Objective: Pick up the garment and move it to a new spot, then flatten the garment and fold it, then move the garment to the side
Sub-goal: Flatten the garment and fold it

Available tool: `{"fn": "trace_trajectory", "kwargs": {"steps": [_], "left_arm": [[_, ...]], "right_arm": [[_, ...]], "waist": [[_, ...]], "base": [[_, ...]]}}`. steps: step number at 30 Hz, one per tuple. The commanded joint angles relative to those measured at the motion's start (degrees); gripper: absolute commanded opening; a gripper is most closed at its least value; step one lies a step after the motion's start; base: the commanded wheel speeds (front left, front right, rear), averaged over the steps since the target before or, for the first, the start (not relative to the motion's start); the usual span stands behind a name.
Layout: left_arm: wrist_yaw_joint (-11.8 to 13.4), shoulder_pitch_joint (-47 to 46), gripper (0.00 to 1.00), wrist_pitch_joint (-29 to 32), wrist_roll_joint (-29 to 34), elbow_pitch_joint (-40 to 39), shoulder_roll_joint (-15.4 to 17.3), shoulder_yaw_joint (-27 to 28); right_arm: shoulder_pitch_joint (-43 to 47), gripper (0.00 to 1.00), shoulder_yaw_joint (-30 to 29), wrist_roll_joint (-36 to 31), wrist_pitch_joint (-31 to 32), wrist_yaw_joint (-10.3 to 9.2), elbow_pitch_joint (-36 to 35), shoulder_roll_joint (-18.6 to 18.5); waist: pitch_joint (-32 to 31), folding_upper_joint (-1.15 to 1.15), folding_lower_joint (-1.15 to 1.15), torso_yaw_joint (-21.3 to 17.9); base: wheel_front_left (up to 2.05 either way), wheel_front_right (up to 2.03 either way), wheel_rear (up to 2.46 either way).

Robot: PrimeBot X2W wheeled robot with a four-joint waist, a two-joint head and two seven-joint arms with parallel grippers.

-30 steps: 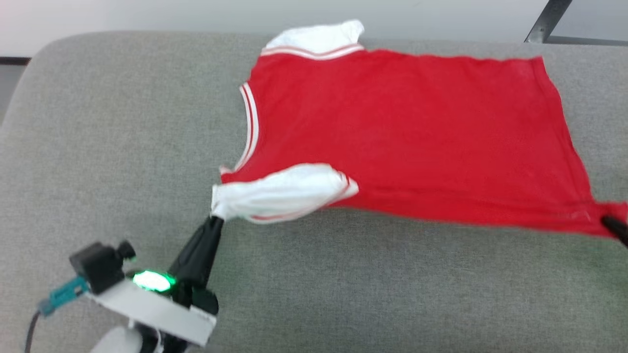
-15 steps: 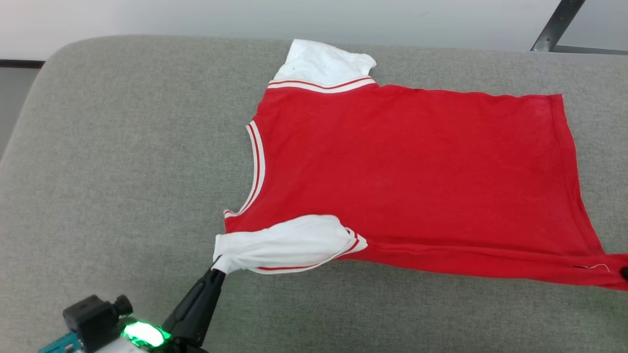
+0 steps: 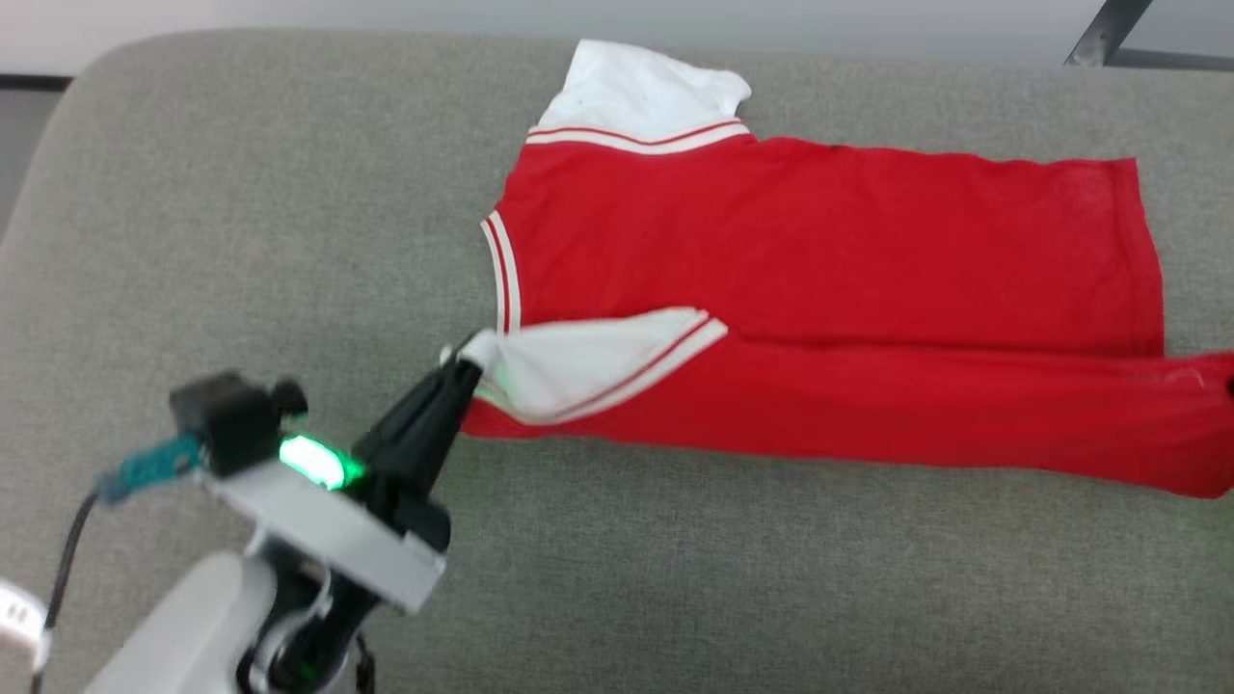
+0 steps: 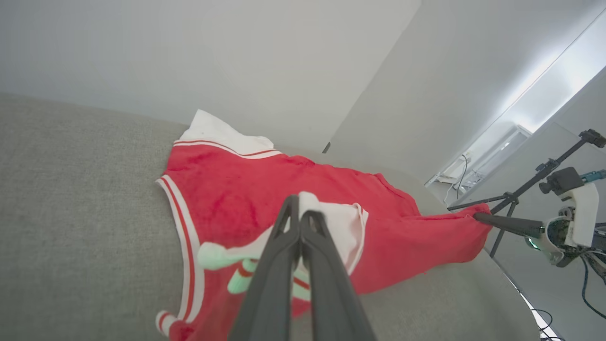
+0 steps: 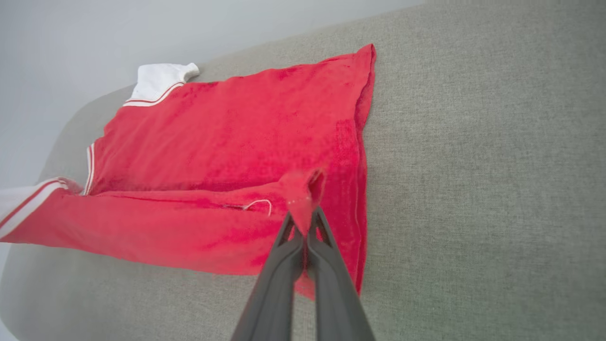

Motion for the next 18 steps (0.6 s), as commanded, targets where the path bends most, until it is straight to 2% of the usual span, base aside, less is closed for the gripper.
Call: {"fn": "trace_trajectory", "kwargs": {"steps": [1, 4, 10, 18], "left_arm": [[-0.37, -1.87, 0.0, 0.56, -0.99, 1.38, -0.94, -0.18], [-0.68, -6.86, 0.0, 2.06, -2.69, 6.27, -1.51, -0.36], [-1.09, -14.95, 0.0, 2.81, -2.07, 15.92, -2.39, -2.09], [-1.11, -19.83, 0.0, 2.57, -1.45, 26.27, -3.29, -5.83]], "right_arm": [[-1.85, 0.0, 0.59, -1.02, -0.02, -0.04, 1.02, 0.34], [-5.92, 0.0, 1.96, -2.58, -0.29, -0.04, 4.43, 1.06], [-9.97, 0.0, 4.31, -4.81, -0.89, -0.04, 9.24, 1.6], [-12.95, 0.0, 7.93, -6.39, -3.57, -0.04, 11.92, 1.71]], "waist": [[1.14, 0.0, 0.0, -0.2], [2.5, 0.0, 0.0, -0.45], [5.85, 0.0, 0.0, -0.78], [8.42, 0.0, 0.0, -1.5]], "base": [[0.0, 0.0, 0.0], [0.0, 0.0, 0.0], [0.0, 0.0, 0.0], [0.0, 0.0, 0.0]]}}
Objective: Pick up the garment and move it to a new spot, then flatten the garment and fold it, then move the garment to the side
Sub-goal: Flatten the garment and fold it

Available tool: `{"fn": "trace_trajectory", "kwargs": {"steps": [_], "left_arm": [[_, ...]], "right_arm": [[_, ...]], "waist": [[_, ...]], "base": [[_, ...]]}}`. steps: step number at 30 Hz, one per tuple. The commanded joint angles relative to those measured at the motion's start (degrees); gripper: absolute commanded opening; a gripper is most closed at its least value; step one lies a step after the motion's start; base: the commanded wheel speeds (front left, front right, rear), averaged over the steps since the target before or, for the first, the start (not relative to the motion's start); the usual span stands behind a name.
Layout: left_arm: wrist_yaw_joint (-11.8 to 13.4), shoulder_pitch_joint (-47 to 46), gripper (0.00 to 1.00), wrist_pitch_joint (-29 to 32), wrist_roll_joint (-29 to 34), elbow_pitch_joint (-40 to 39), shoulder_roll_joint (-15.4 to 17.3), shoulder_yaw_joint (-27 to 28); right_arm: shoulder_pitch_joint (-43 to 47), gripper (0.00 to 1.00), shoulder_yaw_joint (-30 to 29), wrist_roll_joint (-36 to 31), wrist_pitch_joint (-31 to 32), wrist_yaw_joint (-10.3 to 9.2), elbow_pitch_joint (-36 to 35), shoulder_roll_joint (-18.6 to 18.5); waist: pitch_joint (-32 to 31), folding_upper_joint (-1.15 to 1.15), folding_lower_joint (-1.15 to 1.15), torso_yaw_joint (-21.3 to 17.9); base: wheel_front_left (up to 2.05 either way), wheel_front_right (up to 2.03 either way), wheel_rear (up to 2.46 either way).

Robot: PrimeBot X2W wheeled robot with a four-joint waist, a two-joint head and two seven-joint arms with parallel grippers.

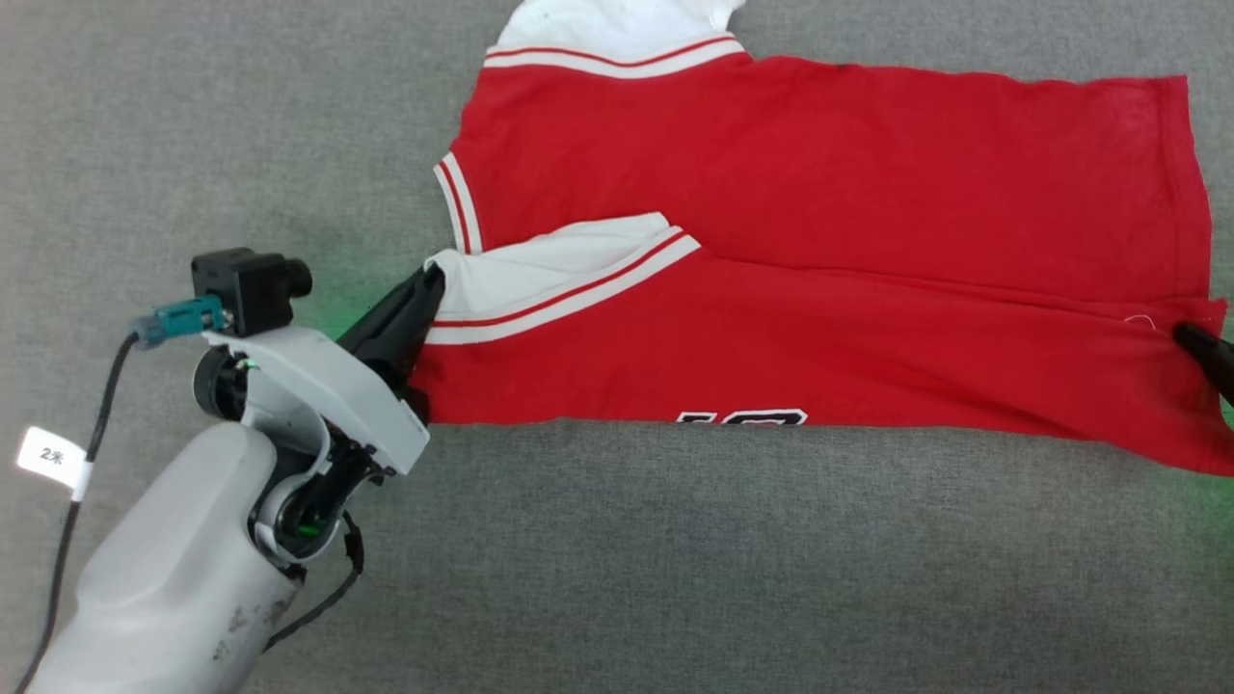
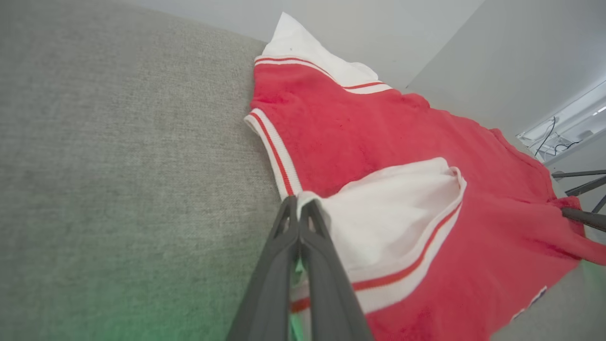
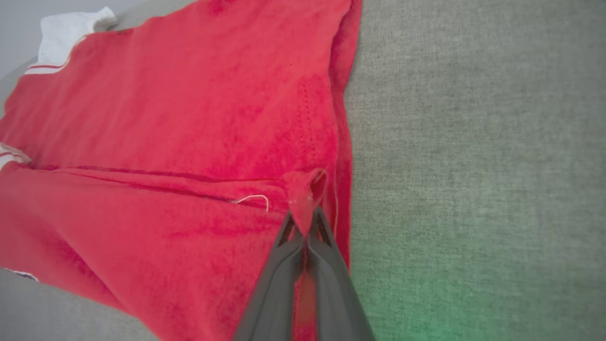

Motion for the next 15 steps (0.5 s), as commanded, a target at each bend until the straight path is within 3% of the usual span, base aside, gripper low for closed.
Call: {"fn": "trace_trajectory", "kwargs": {"steps": [1, 5, 6, 7, 8, 9, 15], "left_arm": [[-0.13, -0.9, 0.0, -0.49, -0.08, 1.12, -0.27, -0.27], [-0.14, -1.49, 0.0, -1.09, -1.11, 3.28, -0.58, -2.52], [-0.14, -1.76, 0.09, -1.21, -1.24, 3.53, -0.41, -3.17], [-0.15, -2.08, 0.36, -1.55, -0.98, 3.73, -0.07, -3.84], [-0.15, -2.37, 0.82, -1.77, -0.82, 3.92, 0.26, -4.31], [-0.15, -2.56, 1.0, -2.02, -0.7, 4.0, 0.56, -4.86], [-0.15, -5.55, 1.0, 0.41, 0.79, 3.36, 4.5, -8.24]], "right_arm": [[-1.22, 0.0, 0.53, -0.4, -0.73, -0.04, 0.61, -0.09], [-2.41, 0.0, 2.35, -1.16, -2.4, -0.04, 2.3, -0.53], [-2.64, 0.04, 2.57, -1.47, -3.0, -0.04, 2.74, -0.56], [-2.84, 0.35, 2.87, -1.62, -3.62, -0.04, 3.25, -0.61], [-3.0, 0.62, 3.21, -1.78, -4.36, -0.04, 3.52, -0.67], [-3.07, 1.0, 3.32, -2.07, -5.22, -0.04, 3.78, -0.75], [-2.08, 1.0, 3.73, -3.17, -9.74, -0.04, 4.55, -1.31]], "waist": [[0.41, 0.0, 0.0, -0.28], [-0.41, 0.0, 0.0, 0.0], [-0.85, 0.0, 0.0, 0.15], [-1.37, 0.0, 0.0, 0.3], [-1.93, 0.0, 0.0, 0.45], [-2.59, 0.0, 0.0, 0.63], [-7.24, 0.0, 0.0, 1.27]], "base": [[0.0, 0.0, 0.0], [0.0, 0.0, 0.0], [0.0, 0.0, 0.0], [0.0, 0.0, 0.0], [0.0, 0.0, 0.0], [0.0, 0.0, 0.0], [0.0, 0.0, 0.0]]}}
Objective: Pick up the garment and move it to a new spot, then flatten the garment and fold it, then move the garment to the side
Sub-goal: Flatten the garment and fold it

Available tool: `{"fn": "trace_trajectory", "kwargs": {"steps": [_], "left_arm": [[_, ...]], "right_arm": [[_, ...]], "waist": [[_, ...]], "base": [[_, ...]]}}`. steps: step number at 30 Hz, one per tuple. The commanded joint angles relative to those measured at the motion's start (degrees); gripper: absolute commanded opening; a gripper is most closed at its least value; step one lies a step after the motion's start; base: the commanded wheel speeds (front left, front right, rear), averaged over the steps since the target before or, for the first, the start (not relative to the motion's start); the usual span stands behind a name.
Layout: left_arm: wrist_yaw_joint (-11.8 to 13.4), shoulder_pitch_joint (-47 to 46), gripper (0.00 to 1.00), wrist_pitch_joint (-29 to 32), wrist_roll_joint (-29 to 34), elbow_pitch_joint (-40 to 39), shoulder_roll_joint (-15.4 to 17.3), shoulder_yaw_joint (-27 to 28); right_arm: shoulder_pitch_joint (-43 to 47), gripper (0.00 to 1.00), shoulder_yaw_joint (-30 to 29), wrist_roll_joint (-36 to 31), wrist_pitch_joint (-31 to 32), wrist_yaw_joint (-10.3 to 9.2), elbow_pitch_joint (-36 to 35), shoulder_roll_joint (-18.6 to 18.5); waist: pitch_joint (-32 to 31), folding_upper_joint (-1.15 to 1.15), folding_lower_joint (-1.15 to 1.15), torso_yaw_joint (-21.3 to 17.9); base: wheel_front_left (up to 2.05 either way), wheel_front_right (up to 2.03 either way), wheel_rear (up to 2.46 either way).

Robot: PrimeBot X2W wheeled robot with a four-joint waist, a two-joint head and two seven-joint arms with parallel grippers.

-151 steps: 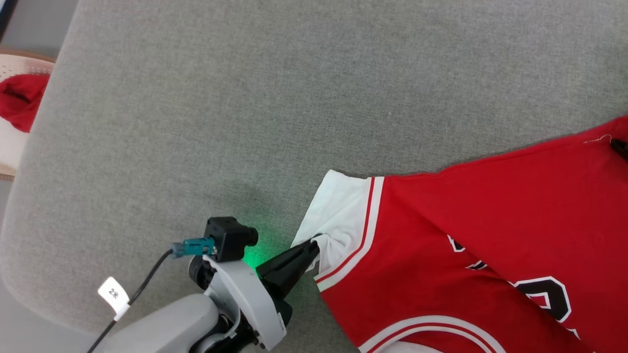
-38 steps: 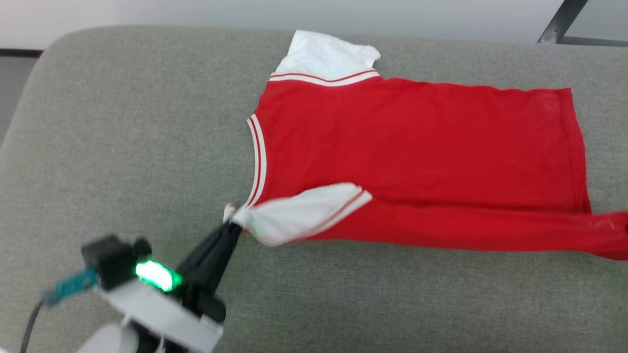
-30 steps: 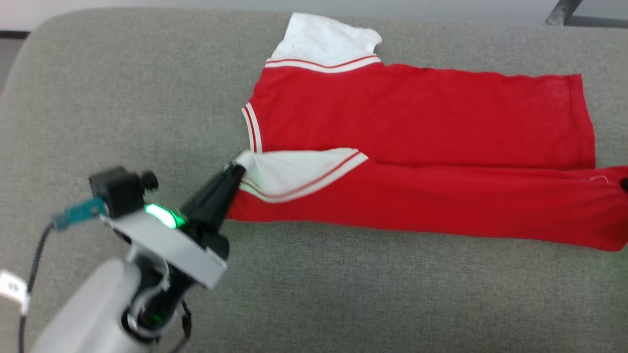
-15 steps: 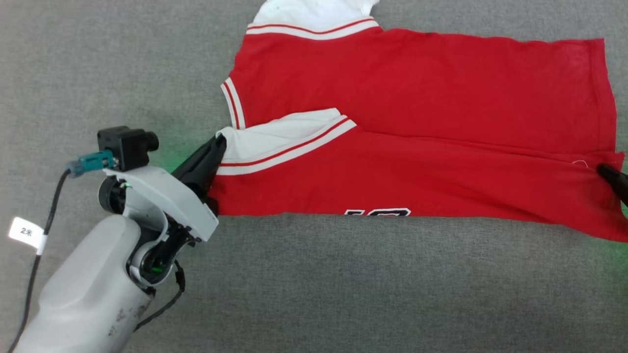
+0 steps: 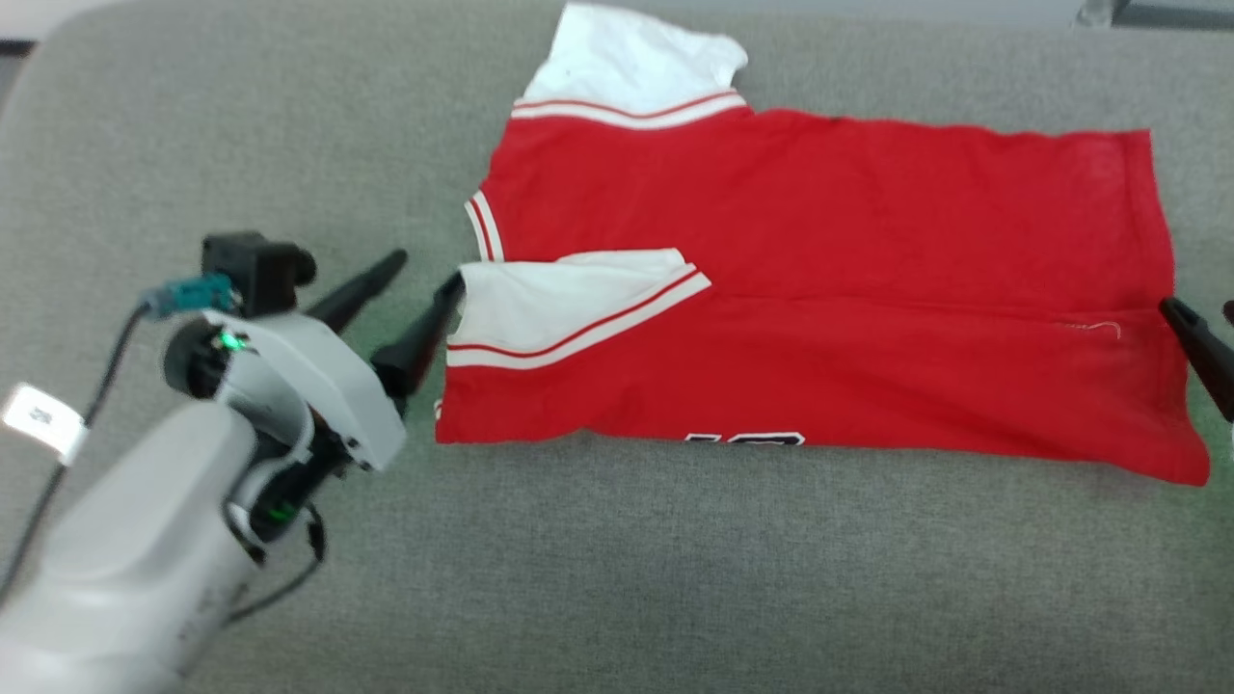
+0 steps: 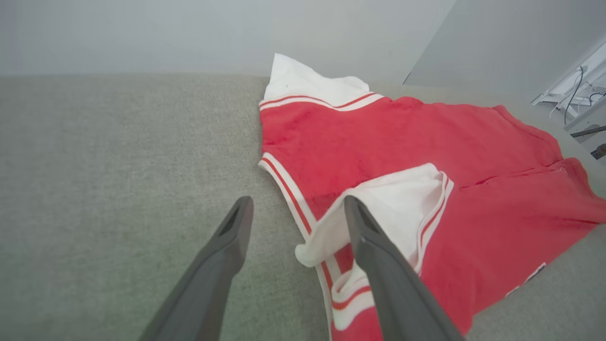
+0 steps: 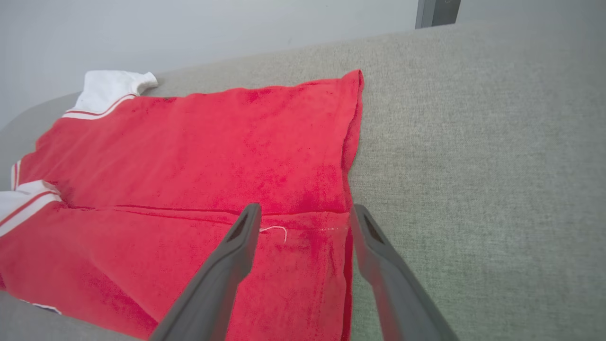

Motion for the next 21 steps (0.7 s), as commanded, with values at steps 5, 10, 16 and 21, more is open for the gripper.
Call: {"fn": "trace_trajectory", "kwargs": {"steps": [5, 10, 16, 21], "left_arm": [[-0.03, -3.74, 1.0, 6.27, 1.37, -1.96, 4.15, -1.94], [1.34, -5.82, 1.0, 19.66, 0.84, -4.85, 6.82, -5.7], [4.38, -6.77, 1.0, 39.99, -4.5, -8.51, 8.17, -10.19], [7.25, -6.83, 1.0, 44.66, -8.99, -8.25, 6.73, -9.2]], "right_arm": [[1.28, 1.0, -0.25, -2.29, -4.2, -0.04, -0.44, -0.26], [2.46, 1.0, -0.38, -3.19, -5.39, -0.04, -1.6, -0.11], [2.98, 1.0, -0.42, -3.21, -4.71, -0.04, -3.65, 0.12], [2.22, 1.0, -0.33, -3.32, -4.18, -0.04, -5.03, 0.41]], "waist": [[-5.77, 0.0, 0.0, 0.65], [-7.37, 0.0, 0.0, 0.76], [-6.71, 0.0, 0.0, 0.02], [-4.6, 0.0, 0.0, -1.42]], "base": [[0.0, 0.0, 0.0], [0.0, 0.0, 0.0], [0.0, 0.0, 0.0], [0.0, 0.0, 0.0]]}}
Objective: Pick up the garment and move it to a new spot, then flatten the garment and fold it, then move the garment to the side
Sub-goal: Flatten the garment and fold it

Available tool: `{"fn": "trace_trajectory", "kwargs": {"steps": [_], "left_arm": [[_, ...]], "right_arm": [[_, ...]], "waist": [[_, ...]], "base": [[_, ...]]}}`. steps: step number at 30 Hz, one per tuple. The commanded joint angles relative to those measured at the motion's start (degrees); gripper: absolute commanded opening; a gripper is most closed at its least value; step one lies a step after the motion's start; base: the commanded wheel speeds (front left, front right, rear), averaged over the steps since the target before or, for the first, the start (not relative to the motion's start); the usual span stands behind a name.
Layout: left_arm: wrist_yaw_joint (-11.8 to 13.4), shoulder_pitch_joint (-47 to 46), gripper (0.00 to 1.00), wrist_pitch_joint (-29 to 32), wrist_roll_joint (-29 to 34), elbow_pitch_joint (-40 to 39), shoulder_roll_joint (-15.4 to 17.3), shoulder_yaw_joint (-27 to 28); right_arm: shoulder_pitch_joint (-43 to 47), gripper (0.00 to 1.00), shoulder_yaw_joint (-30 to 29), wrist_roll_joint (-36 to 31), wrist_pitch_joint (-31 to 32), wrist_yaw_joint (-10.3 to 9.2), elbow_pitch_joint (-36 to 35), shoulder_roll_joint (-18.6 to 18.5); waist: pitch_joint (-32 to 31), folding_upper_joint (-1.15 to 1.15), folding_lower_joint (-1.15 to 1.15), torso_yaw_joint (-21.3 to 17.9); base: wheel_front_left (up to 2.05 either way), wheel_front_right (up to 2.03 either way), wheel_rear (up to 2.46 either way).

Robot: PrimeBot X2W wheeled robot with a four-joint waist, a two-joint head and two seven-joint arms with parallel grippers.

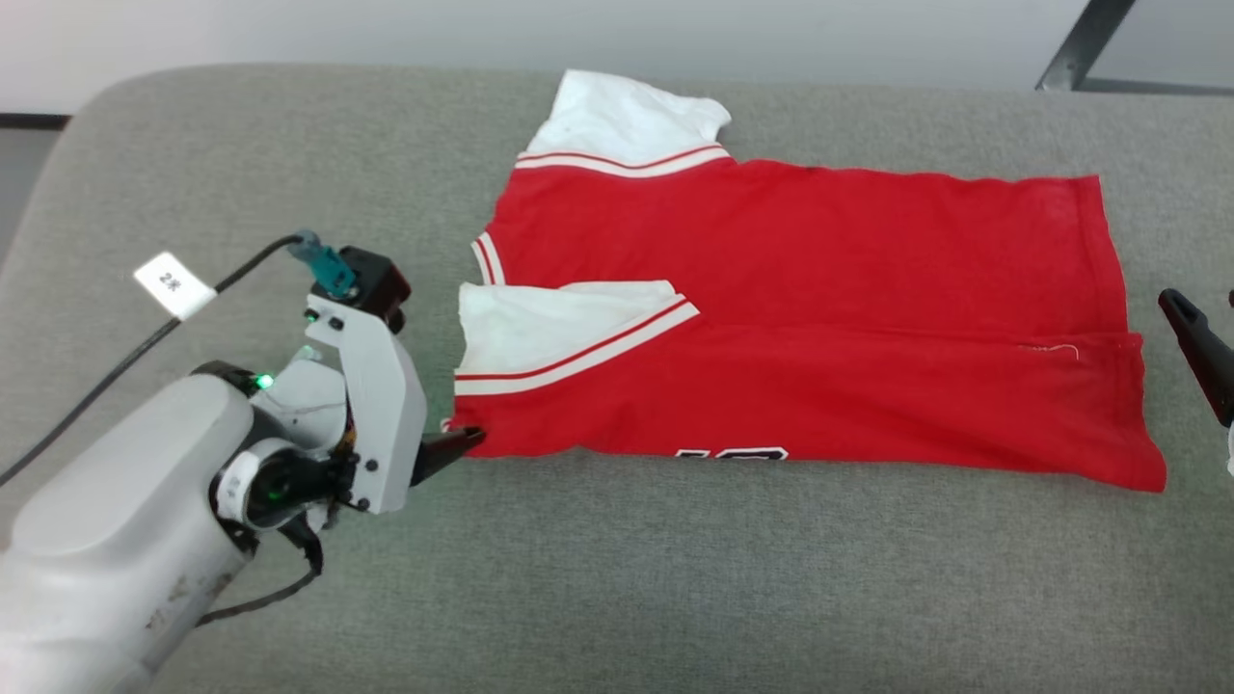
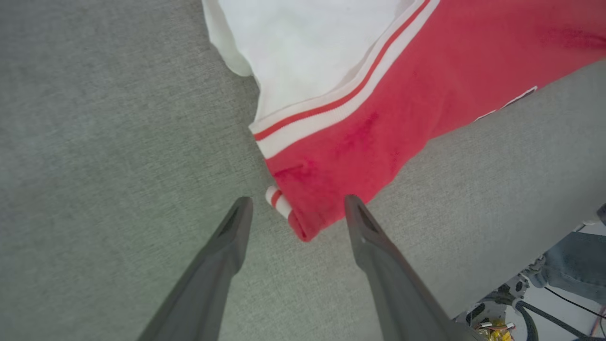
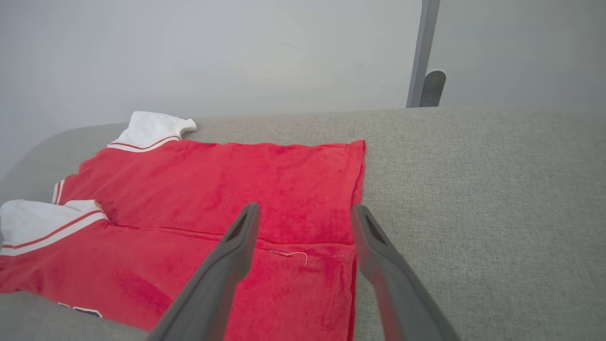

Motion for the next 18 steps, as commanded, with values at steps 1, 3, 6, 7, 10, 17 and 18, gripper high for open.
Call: {"fn": "trace_trajectory", "kwargs": {"steps": [1, 3, 6, 7, 10, 17, 18], "left_arm": [[0.77, -0.89, 1.0, 0.17, -0.75, 0.82, -0.39, 0.55], [0.64, -0.93, 1.0, 0.23, -0.97, 2.03, -1.15, 0.55], [0.28, -1.02, 1.0, 0.27, -1.71, 4.38, -2.04, 0.68], [0.2, -1.02, 1.0, 0.32, -1.82, 5.25, -2.29, 0.58], [-0.32, -0.65, 1.0, 1.04, -2.52, 7.79, -3.1, 0.2], [-1.78, 0.51, 0.33, 1.53, -4.31, 11.4, -4.42, 0.08], [-2.15, 0.55, 0.0, 1.29, -4.48, 11.64, -4.67, 0.17]], "right_arm": [[-0.6, 1.0, 0.1, 0.06, 0.19, -0.04, -0.51, 0.19], [-0.95, 1.0, -0.07, 0.1, 0.35, -0.04, -0.89, 0.14], [-1.24, 1.0, -0.4, 0.14, 0.59, -0.04, -1.12, 0.19], [-1.21, 1.0, -0.42, 0.13, 0.65, -0.04, -1.22, 0.21], [-1.36, 1.0, -0.46, 0.21, 0.92, -0.04, -1.4, 0.25], [-0.68, 1.0, -1.0, 0.54, 2.56, -0.04, -1.84, -0.53], [-0.47, 1.0, -0.88, 0.77, 3.27, -0.04, -1.95, -0.78]], "waist": [[1.7, 0.0, 0.0, -1.36], [2.62, 0.0, 0.0, -1.96], [3.8, 0.0, 0.0, -2.75], [4.11, 0.0, 0.0, -3.0], [4.88, 0.0, 0.0, -3.58], [5.49, 0.0, 0.0, -3.91], [5.48, 0.0, 0.0, -3.89]], "base": [[0.0, 0.0, 0.0], [0.0, 0.0, 0.0], [0.0, 0.0, 0.0], [0.0, 0.0, 0.0], [0.0, 0.0, 0.0], [0.0, 0.0, 0.0], [0.0, 0.0, 0.0]]}}
